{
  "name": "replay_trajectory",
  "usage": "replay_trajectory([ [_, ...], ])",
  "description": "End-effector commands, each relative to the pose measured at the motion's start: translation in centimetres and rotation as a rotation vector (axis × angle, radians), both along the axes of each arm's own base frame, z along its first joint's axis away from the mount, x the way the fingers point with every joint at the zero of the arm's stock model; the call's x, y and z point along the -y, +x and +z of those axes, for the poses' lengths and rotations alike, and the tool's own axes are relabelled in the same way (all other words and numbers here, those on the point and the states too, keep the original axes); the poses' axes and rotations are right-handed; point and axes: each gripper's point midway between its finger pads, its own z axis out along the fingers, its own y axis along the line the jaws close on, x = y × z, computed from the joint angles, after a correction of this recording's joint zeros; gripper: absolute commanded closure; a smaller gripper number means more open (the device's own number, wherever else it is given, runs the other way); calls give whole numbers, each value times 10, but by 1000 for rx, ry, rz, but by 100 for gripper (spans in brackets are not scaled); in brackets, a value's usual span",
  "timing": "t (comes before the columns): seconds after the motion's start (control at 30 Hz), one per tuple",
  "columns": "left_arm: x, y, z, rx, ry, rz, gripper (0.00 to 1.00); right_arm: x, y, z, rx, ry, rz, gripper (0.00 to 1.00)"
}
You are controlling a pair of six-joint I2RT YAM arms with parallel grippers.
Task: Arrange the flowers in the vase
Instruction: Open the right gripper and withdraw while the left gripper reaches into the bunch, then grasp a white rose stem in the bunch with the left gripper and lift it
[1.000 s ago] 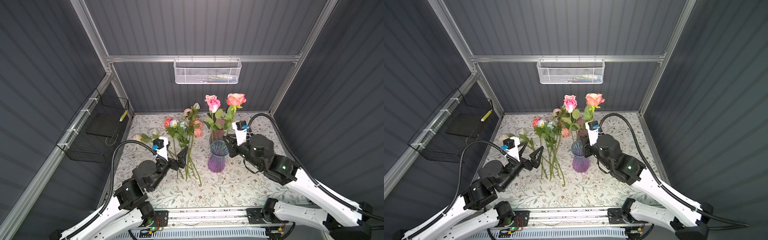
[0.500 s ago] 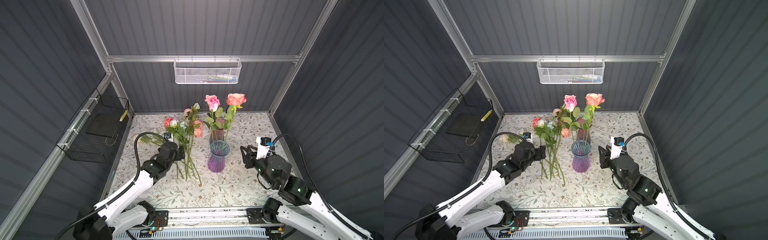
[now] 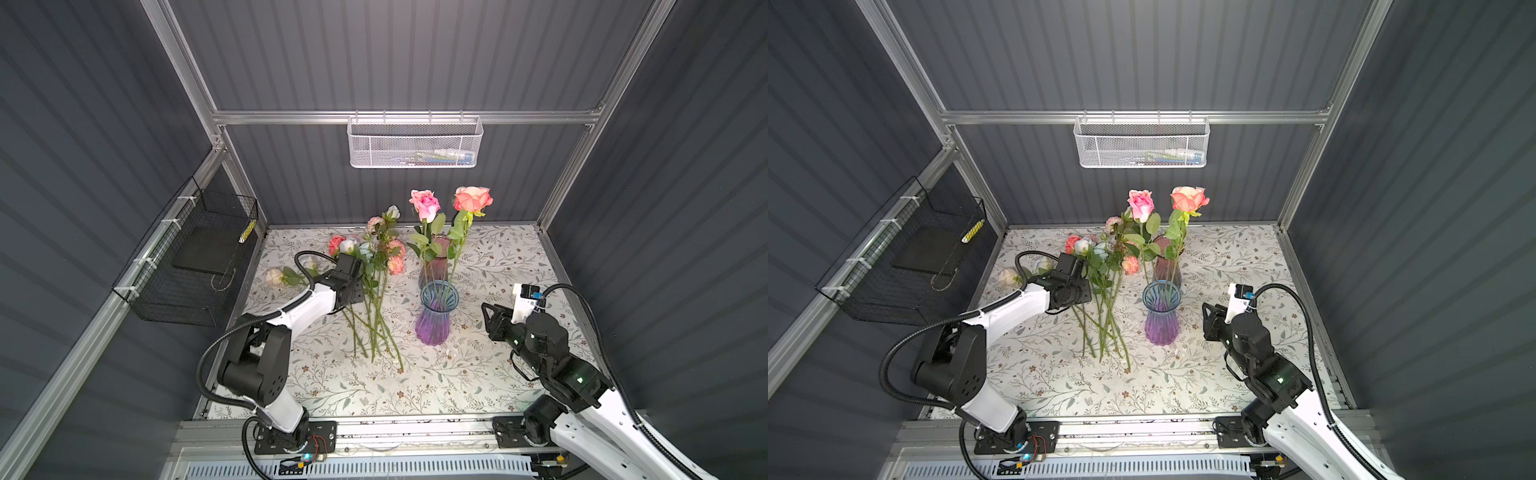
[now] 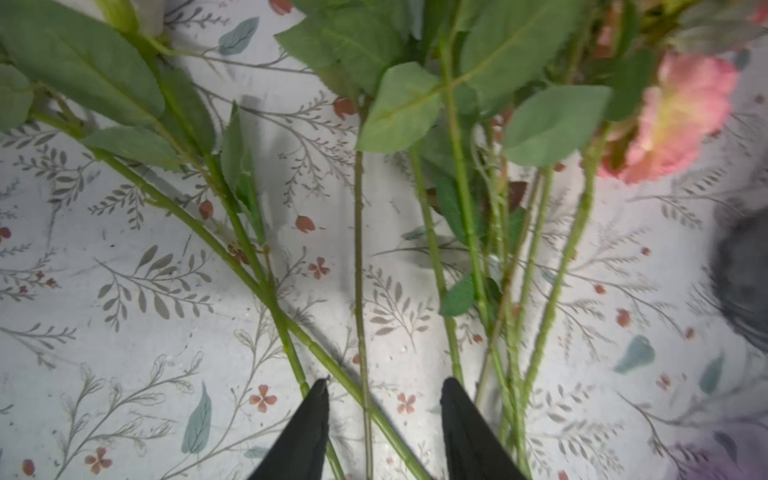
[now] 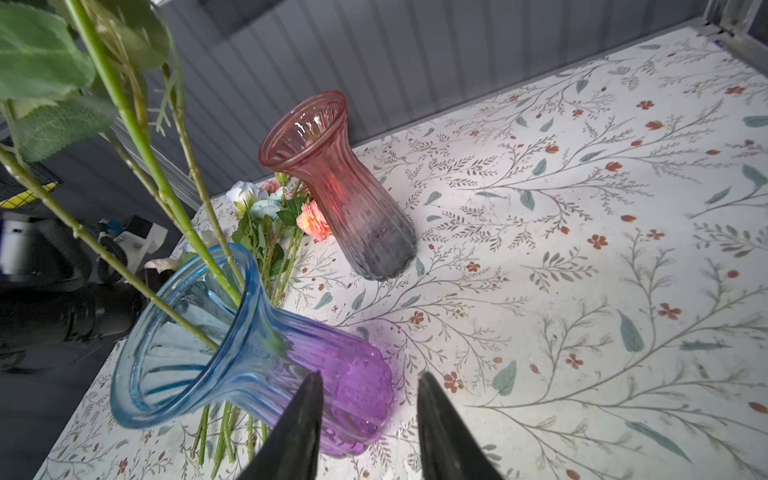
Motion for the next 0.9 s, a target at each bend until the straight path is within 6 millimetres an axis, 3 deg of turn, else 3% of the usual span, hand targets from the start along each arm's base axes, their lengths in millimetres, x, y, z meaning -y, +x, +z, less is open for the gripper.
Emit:
replay_trajectory([
  [0.0, -20, 3, -5, -35, 85, 58, 59, -3, -2, -1, 8, 34, 14, 60],
  [0.17, -37, -4, -11, -29, 63, 144, 59, -1, -4, -7, 5, 36, 14, 60],
  [0.6, -33, -29, -54, -109, 0, 143, 67, -1, -5, -10, 6, 40, 20, 60],
  [0.73, -31, -27, -56, -111, -9, 143, 86, -1, -6, -7, 5, 46, 22, 60],
  [0.87, -36, -29, -41, -71, -1, 154, 96, 1, -8, -4, 8, 52, 19, 60],
])
